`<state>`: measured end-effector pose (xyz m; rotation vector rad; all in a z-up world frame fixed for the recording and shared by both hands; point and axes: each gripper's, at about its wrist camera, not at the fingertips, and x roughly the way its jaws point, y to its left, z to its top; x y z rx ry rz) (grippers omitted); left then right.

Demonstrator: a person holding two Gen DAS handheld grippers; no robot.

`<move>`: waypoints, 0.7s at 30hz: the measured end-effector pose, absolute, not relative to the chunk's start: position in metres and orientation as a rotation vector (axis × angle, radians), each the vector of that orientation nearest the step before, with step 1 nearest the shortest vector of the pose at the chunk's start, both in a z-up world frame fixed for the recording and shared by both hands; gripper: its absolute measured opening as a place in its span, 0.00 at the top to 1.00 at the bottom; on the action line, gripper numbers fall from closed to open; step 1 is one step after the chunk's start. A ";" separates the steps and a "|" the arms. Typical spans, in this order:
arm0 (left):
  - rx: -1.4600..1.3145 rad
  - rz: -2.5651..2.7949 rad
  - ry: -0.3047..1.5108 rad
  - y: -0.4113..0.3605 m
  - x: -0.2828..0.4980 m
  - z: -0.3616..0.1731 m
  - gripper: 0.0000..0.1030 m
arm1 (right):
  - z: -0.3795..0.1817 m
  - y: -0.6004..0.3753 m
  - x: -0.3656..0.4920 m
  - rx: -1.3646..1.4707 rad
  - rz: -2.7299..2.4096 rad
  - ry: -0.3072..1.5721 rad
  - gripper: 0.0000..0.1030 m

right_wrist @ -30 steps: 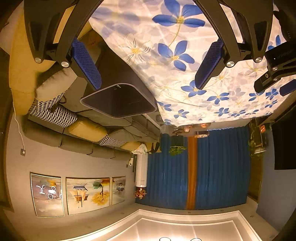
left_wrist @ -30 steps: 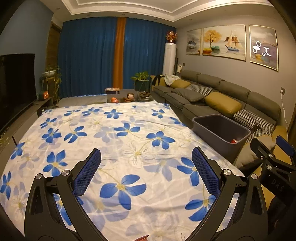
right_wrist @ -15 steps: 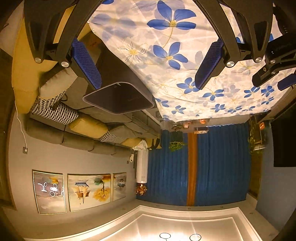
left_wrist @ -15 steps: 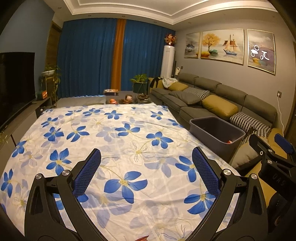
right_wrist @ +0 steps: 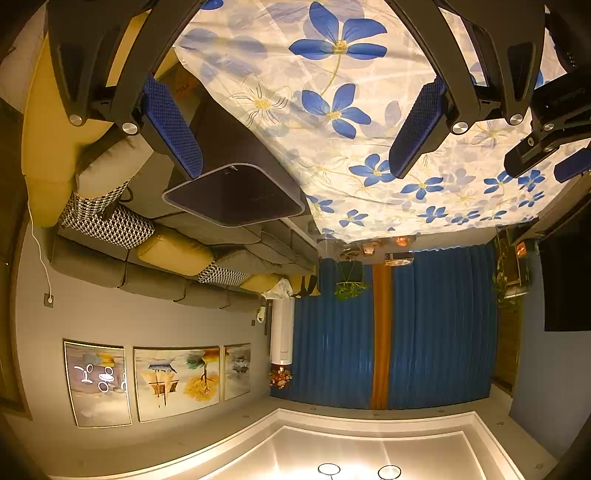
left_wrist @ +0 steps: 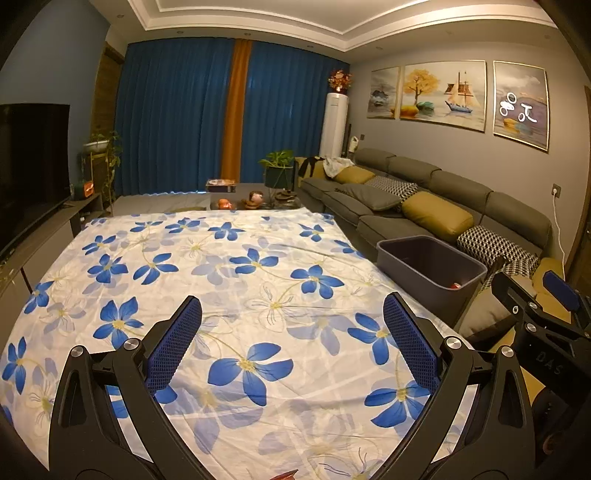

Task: Collect trash

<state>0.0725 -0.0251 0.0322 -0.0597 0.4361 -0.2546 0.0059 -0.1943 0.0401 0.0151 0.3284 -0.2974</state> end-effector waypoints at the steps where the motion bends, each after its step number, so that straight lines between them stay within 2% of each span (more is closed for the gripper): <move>1: -0.061 -0.256 0.436 -0.025 0.072 0.033 0.06 | 0.040 -0.194 0.006 0.016 -0.298 0.328 0.05; 21: -0.061 -0.263 0.434 -0.029 0.068 0.034 0.06 | 0.039 -0.195 0.005 0.024 -0.298 0.325 0.05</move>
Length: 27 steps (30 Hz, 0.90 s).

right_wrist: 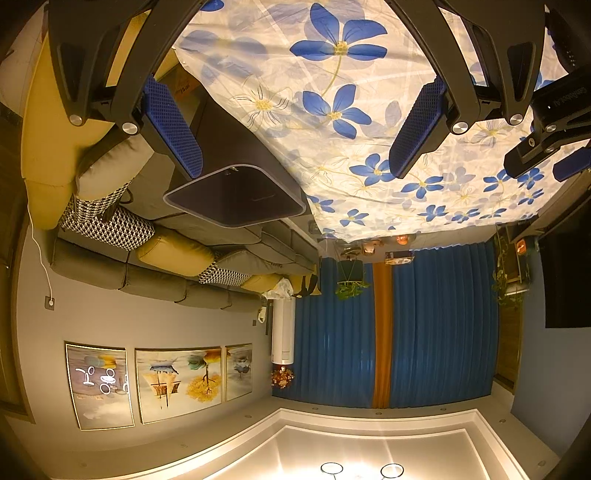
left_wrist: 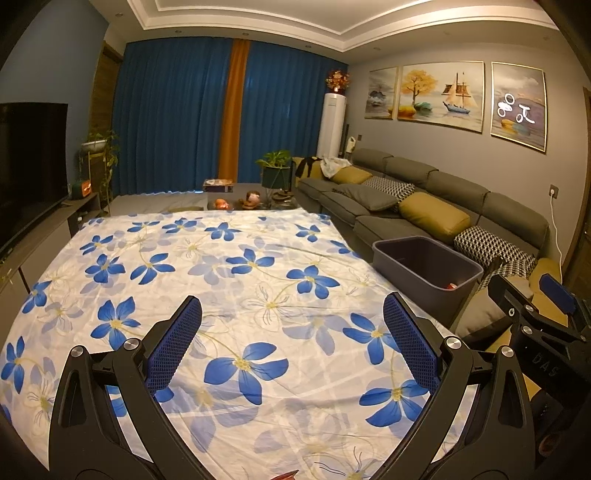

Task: Collect trash

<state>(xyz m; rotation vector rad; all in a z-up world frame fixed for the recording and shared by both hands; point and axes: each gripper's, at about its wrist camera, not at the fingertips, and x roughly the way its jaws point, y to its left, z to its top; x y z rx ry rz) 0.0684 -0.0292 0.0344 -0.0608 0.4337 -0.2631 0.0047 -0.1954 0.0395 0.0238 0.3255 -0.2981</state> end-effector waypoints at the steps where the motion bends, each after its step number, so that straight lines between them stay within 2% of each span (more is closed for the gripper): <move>1: -0.061 -0.263 0.433 -0.029 0.069 0.034 0.06 | 0.039 -0.195 0.005 0.024 -0.298 0.325 0.05; 27: -0.066 -0.253 0.422 -0.027 0.062 0.038 0.06 | 0.035 -0.195 0.000 0.031 -0.282 0.324 0.05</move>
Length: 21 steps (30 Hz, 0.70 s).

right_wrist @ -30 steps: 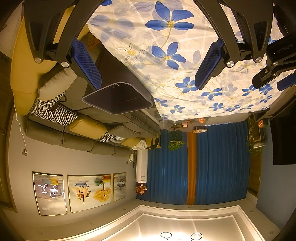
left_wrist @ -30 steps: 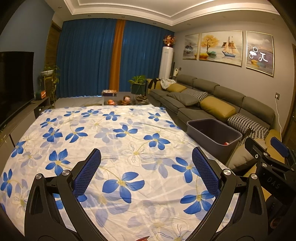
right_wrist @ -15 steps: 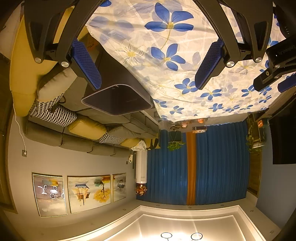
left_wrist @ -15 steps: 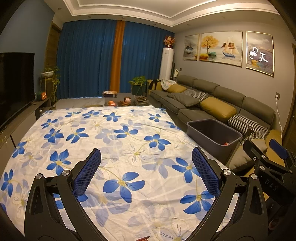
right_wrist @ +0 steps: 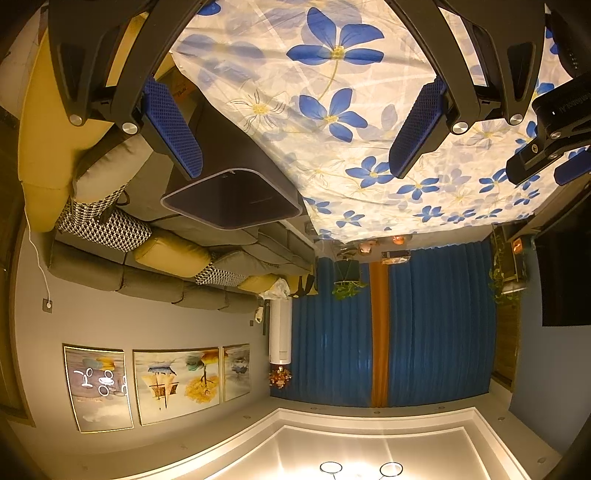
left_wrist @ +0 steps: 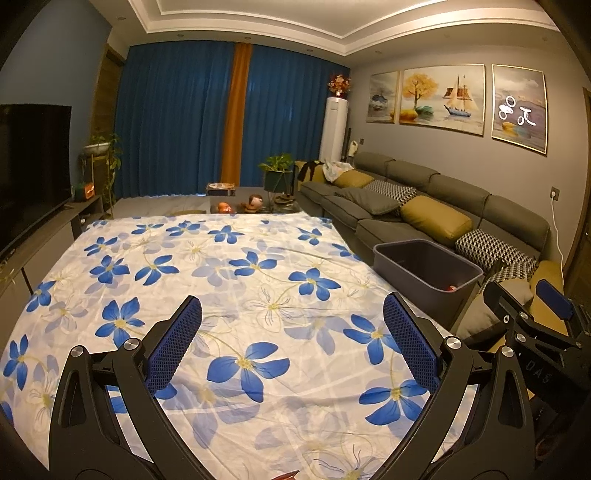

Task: Collect trash

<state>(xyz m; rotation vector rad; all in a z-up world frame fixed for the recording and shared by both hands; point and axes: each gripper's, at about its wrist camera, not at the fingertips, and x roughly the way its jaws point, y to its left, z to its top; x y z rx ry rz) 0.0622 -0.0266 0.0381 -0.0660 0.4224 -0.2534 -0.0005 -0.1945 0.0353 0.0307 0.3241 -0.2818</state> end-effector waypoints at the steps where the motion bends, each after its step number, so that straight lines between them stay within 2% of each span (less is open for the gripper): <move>1: -0.067 -0.253 0.421 -0.026 0.061 0.039 0.06 | 0.035 -0.194 0.000 0.030 -0.281 0.324 0.05; 21: -0.069 -0.254 0.419 -0.025 0.059 0.040 0.06 | 0.035 -0.193 -0.004 0.032 -0.280 0.320 0.05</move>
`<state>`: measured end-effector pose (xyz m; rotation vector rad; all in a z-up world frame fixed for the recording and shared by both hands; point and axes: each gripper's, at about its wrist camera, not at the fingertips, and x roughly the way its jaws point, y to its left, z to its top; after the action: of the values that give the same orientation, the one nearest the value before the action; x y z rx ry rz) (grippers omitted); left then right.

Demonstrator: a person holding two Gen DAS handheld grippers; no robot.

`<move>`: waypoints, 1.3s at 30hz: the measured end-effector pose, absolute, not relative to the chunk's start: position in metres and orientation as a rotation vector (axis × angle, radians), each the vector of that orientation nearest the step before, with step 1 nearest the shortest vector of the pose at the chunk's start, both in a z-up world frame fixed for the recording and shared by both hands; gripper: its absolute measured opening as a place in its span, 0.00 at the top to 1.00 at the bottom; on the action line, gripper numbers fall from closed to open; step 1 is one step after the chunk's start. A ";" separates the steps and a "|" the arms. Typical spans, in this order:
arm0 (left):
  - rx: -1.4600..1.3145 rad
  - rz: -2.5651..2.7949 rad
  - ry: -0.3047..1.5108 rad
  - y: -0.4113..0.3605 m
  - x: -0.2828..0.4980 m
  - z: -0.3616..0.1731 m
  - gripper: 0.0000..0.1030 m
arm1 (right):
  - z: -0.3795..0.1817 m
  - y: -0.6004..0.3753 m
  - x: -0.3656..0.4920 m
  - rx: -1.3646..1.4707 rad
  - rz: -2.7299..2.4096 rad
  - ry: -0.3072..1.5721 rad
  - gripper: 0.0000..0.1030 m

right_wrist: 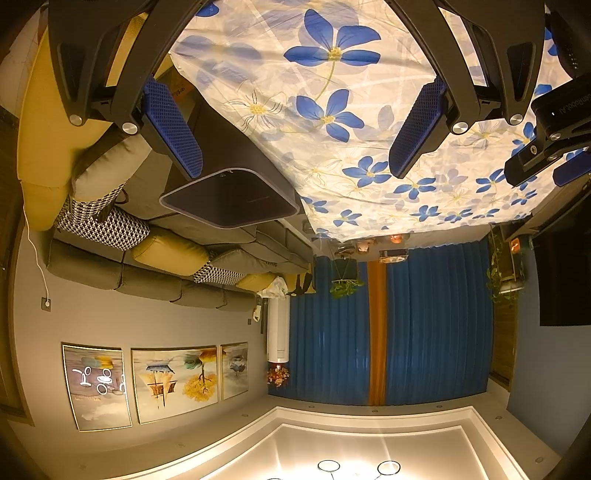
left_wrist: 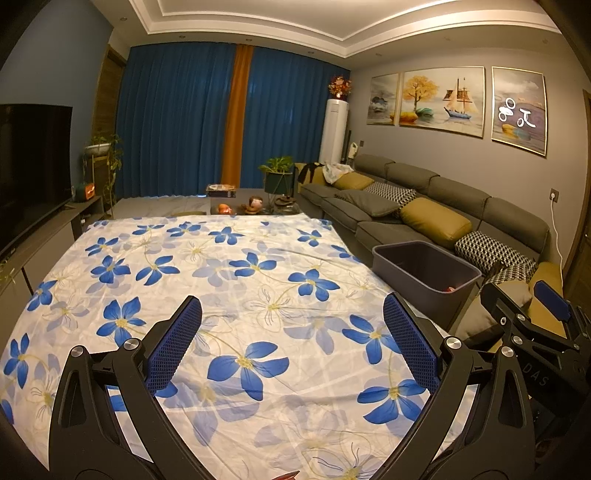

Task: Collect trash

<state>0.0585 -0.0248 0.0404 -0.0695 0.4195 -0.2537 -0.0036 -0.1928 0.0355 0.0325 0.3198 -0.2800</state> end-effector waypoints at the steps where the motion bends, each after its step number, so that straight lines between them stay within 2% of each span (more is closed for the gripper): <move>1: -0.069 -0.255 0.419 -0.025 0.058 0.041 0.06 | 0.035 -0.193 -0.003 0.032 -0.281 0.320 0.05; 39: -0.069 -0.258 0.420 -0.028 0.055 0.041 0.06 | 0.036 -0.193 -0.005 0.037 -0.280 0.317 0.05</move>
<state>0.0554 -0.0280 0.0414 -0.0694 0.4201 -0.2575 -0.0047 -0.1928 0.0357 0.0372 0.3171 -0.2804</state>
